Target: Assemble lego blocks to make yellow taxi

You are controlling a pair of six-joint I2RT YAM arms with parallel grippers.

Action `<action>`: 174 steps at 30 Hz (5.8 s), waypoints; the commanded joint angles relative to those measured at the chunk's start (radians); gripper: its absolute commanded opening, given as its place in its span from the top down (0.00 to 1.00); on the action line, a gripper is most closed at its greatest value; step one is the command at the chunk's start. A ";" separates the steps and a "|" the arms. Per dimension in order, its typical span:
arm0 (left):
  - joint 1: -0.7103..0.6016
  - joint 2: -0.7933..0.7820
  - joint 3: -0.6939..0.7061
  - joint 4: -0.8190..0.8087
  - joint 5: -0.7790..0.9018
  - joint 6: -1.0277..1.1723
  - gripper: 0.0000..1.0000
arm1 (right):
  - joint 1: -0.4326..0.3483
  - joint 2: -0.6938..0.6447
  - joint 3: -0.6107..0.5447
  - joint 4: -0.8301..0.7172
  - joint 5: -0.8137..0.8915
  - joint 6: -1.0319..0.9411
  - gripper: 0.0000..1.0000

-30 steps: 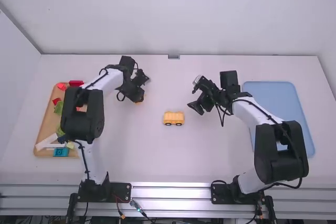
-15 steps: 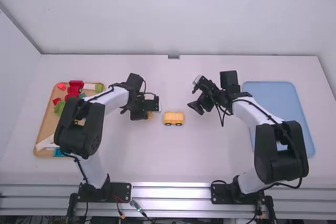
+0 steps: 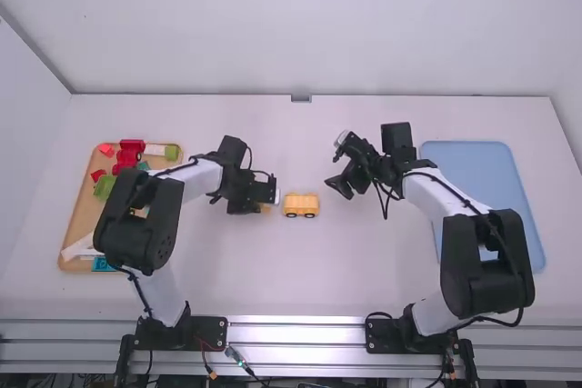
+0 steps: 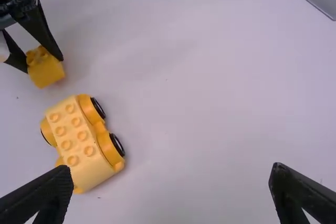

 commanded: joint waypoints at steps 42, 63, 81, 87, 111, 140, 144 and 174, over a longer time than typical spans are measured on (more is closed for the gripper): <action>0.241 0.139 -0.047 0.180 0.581 0.158 0.17 | 0.015 -0.006 0.006 -0.050 -0.008 0.006 0.01; 0.245 0.209 0.004 0.119 0.593 0.209 0.38 | 0.024 -0.006 0.006 -0.054 -0.008 0.009 0.01; 0.246 0.216 -0.007 0.111 0.573 0.208 0.68 | 0.024 -0.006 0.006 -0.073 -0.007 0.006 0.01; 0.246 0.216 -0.039 0.152 0.578 0.208 0.64 | 0.024 -0.006 0.006 -0.073 -0.009 0.010 0.01; 0.257 0.172 0.044 -0.024 0.620 0.216 0.71 | 0.024 -0.006 0.006 0.003 -0.007 -0.002 0.01; 0.082 0.050 0.112 -0.047 0.724 0.017 0.74 | 0.079 0.441 -0.100 0.409 -0.464 -0.334 0.01; 0.053 0.050 0.112 -0.002 0.695 -0.072 0.75 | 0.076 0.483 -0.075 0.396 -0.464 -0.342 0.01; -0.062 0.050 0.003 0.230 0.599 -0.261 0.80 | 0.108 0.488 -0.073 0.416 -0.391 -0.358 0.47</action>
